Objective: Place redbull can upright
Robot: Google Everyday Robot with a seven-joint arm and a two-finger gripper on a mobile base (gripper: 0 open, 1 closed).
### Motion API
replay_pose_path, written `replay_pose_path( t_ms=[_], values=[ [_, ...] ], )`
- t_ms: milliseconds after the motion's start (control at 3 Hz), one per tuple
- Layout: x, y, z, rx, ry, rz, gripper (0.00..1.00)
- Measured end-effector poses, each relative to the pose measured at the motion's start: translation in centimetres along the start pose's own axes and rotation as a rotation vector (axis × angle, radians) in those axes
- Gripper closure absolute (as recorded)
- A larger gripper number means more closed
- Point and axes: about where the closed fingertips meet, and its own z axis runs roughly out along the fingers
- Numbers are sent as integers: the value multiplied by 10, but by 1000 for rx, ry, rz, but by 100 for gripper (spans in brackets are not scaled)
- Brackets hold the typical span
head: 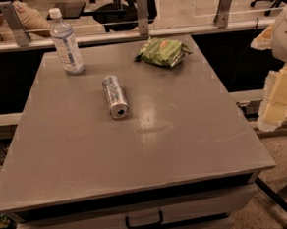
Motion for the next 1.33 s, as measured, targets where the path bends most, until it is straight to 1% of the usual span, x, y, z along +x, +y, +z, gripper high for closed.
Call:
replay_pose_path(
  t_ms=[333, 667, 1000, 1333],
  values=[
    [-1, 0, -1, 3, -2, -1, 0],
    [-17, -12, 2, 20, -50, -39, 0],
    [-58, -37, 21, 33, -133, -161, 0],
    [-82, -51, 35, 40, -177, -246, 0]
  ],
)
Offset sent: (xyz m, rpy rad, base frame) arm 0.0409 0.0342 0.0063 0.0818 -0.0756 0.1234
